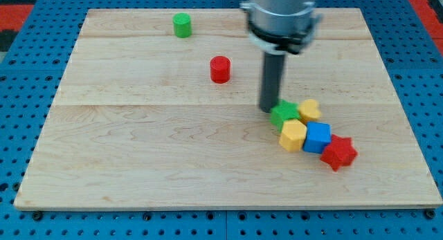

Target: Place the green star in between yellow blocks

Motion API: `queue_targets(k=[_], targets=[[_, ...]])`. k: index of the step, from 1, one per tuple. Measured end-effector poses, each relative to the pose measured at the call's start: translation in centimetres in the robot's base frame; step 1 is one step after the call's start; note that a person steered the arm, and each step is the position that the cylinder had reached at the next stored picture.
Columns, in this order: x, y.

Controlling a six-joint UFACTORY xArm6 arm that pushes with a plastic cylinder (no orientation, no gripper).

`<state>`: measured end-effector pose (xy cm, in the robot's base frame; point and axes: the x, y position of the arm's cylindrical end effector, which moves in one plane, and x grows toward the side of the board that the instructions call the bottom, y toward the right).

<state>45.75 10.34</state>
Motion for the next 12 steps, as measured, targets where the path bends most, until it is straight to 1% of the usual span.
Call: queue_targets(k=[1,2,3,4,5,6,7,8,9,10,11,12], targets=[[0.8,3.7],[-0.1,0.6],[-4.1,2.9],[-3.6,11.2],[0.7,12.9],[2.8,10.4],[0.6,8.2],[-6.8,5.9],[-12.3,7.1],[-20.3,7.4],[-21.1,2.2],[-12.4,-2.4]])
